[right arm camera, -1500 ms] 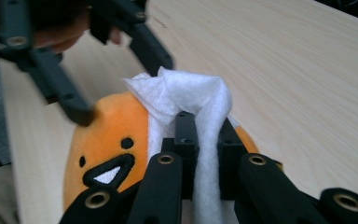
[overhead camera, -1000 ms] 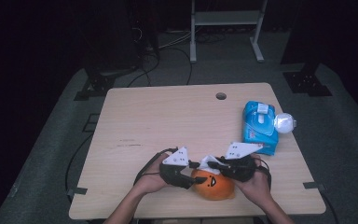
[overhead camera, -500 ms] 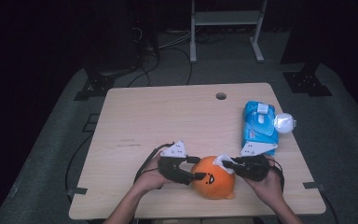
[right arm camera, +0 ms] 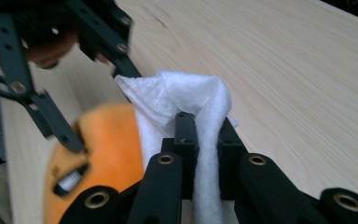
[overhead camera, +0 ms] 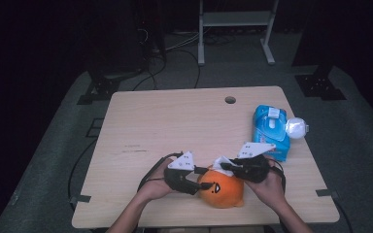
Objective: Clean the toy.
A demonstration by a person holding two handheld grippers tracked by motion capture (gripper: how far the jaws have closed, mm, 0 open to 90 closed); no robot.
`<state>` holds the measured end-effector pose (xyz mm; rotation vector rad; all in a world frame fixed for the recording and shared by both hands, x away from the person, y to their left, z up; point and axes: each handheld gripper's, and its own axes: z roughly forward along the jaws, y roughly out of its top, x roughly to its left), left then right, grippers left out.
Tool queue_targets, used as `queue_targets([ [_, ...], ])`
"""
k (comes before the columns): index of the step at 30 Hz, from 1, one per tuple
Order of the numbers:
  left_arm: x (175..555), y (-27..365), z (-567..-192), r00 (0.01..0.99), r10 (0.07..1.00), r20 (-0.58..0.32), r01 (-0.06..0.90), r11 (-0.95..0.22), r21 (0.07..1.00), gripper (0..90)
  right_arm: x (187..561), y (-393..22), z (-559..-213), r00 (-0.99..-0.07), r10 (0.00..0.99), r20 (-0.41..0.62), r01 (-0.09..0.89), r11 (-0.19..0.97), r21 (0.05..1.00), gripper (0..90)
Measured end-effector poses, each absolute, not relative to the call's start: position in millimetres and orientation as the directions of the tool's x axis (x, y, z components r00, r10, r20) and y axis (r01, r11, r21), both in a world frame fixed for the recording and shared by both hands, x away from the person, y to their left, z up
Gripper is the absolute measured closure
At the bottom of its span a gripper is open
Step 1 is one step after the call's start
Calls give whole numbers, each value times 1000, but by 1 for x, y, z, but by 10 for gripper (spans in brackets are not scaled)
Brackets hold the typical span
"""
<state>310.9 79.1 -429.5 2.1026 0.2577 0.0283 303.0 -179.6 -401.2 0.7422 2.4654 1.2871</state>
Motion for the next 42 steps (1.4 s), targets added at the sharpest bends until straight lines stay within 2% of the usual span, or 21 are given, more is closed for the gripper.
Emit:
queue_targets([
  [7, 317, 86, -435, 973, 198, -121, 204, -477, 855, 466, 303, -213, -415, -789, 611, 65, 405, 438, 803, 822],
  [11, 317, 88, -422, 975, 186, -119, 189, -422, 887, 352, 298, -213, -417, -788, 614, 40, 392, 451, 802, 823],
  [13, 316, 84, -419, 972, 187, -140, 204, -385, 900, 359, 298, -210, -416, -789, 613, 37, 388, 451, 803, 823],
  [15, 314, 76, -423, 977, 189, -99, 172, -423, 890, 379, 298, -207, -415, -792, 610, 21, 373, 457, 808, 822],
  [18, 316, 76, -427, 971, 203, -128, 205, -427, 881, 415, 297, -203, -414, -792, 611, -24, 350, 486, 801, 822],
  [22, 318, 81, -431, 967, 222, -124, 213, -440, 872, 453, 296, -209, -415, -788, 616, -13, 357, 473, 806, 821],
  [32, 325, 92, -434, 954, 254, -162, 262, -436, 861, 448, 284, -220, -419, -791, 611, 19, 377, 464, 802, 818],
  [37, 316, 82, -412, 972, 207, -109, 184, -395, 900, 411, 287, -216, -417, -792, 610, 24, 375, 455, 808, 818],
  [39, 312, 69, -413, 980, 197, -32, 124, -477, 870, 413, 293, -209, -416, -793, 609, 23, 370, 452, 812, 818],
  [41, 312, 67, -416, 979, 200, -22, 121, -498, 859, 420, 296, -206, -415, -796, 605, 16, 363, 456, 812, 818],
  [42, 315, 66, -421, 975, 215, -63, 162, -482, 861, 425, 296, -204, -415, -795, 606, 13, 364, 460, 810, 818],
])
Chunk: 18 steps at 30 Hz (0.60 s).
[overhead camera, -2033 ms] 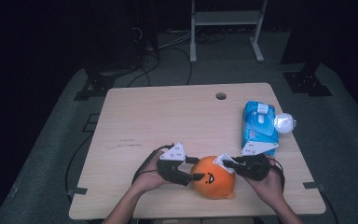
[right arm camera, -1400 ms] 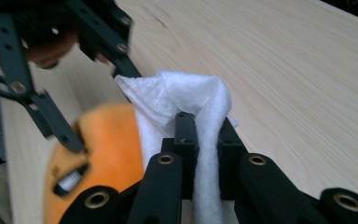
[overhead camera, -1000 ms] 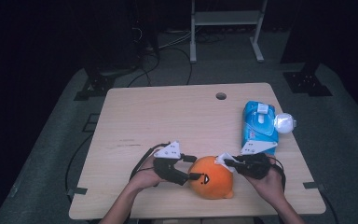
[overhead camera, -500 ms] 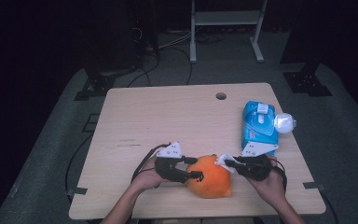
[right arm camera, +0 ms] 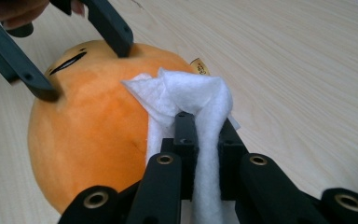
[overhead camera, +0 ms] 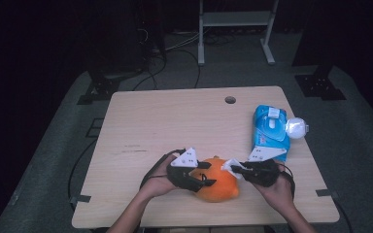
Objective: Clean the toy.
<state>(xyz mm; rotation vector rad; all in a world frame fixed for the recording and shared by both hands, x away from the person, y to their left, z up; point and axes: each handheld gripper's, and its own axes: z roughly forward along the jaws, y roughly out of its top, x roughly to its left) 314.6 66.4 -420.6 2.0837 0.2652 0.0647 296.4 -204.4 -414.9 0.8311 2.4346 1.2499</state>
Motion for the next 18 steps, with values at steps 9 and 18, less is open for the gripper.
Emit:
queue_targets([
  [9, 324, 74, -431, 951, 281, -130, 249, -443, 861, 450, 274, -206, -422, -805, 593, 14, 375, 491, 786, 818],
  [18, 318, 68, -430, 967, 238, -95, 199, -464, 863, 449, 266, -213, -420, -815, 578, 37, 381, 486, 787, 818],
])
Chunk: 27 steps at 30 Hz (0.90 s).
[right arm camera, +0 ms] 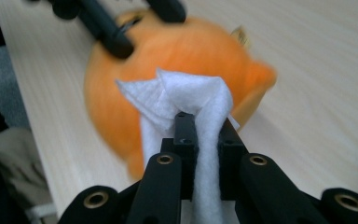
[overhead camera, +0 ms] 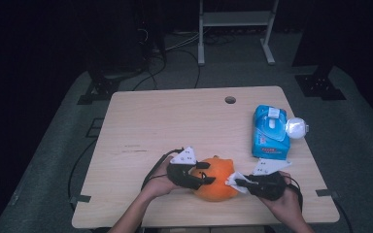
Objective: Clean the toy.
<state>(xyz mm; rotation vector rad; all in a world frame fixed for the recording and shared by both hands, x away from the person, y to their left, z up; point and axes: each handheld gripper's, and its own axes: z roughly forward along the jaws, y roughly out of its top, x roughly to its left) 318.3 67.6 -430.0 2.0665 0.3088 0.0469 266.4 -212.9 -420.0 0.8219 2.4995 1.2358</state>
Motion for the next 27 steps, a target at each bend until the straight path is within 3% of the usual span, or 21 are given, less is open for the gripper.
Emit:
queue_targets([
  [6, 312, 61, -429, 979, 189, -77, 163, -494, 854, 450, 294, -198, -406, -815, 579, 25, 350, 458, 817, 818],
  [12, 310, 62, -425, 981, 175, -87, 163, -490, 857, 426, 321, -189, -411, -807, 588, 54, 385, 455, 803, 818],
  [17, 317, 74, -412, 963, 206, -175, 250, -427, 869, 316, 308, -195, -417, -818, 569, 79, 386, 442, 810, 818],
  [27, 325, 73, -426, 936, 220, -274, 347, -468, 813, 196, 273, -204, -416, -861, 506, 48, 327, 478, 816, 817],
])
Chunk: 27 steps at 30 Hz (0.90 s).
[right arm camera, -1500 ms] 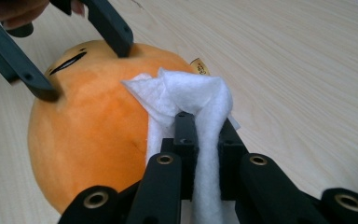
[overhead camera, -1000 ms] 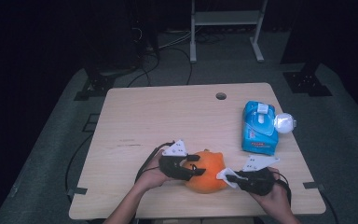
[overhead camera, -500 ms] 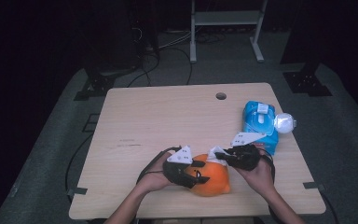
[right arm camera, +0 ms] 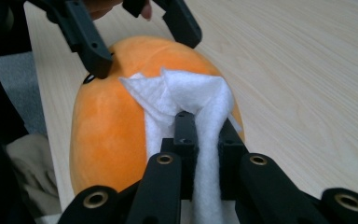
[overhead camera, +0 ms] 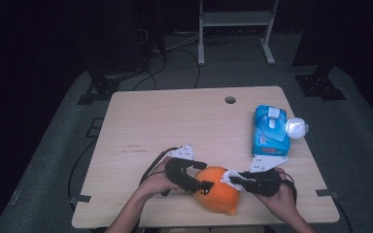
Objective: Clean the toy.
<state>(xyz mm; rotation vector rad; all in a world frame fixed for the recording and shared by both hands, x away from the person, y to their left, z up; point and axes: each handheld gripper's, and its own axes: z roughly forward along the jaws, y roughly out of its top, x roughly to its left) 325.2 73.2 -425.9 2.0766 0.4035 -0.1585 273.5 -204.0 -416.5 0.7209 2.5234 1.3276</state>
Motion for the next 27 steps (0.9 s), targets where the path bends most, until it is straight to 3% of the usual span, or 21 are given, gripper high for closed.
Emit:
queue_targets([
  [5, 332, 74, -429, 911, 261, -319, 408, -466, 785, 167, 274, -205, -417, -864, 501, 43, 320, 483, 815, 817],
  [10, 340, 74, -429, 890, 266, -371, 455, -456, 765, 228, 282, -205, -419, -859, 511, 41, 326, 482, 813, 816],
  [16, 352, 71, -442, 845, 273, -460, 535, -452, 714, 191, 293, -202, -420, -857, 514, 43, 332, 486, 809, 816],
  [17, 353, 71, -443, 836, 270, -478, 549, -443, 709, 208, 295, -202, -421, -857, 514, 45, 334, 485, 809, 816],
  [22, 348, 74, -442, 846, 280, -454, 533, -417, 736, 508, 298, -206, -422, -849, 523, 71, 355, 466, 810, 815],
  [25, 346, 74, -437, 848, 296, -441, 528, -396, 751, 586, 300, -208, -417, -841, 538, 57, 350, 461, 815, 816],
  [27, 345, 71, -425, 869, 321, -377, 482, -372, 793, 607, 304, -210, -412, -829, 556, 55, 352, 443, 824, 817],
])
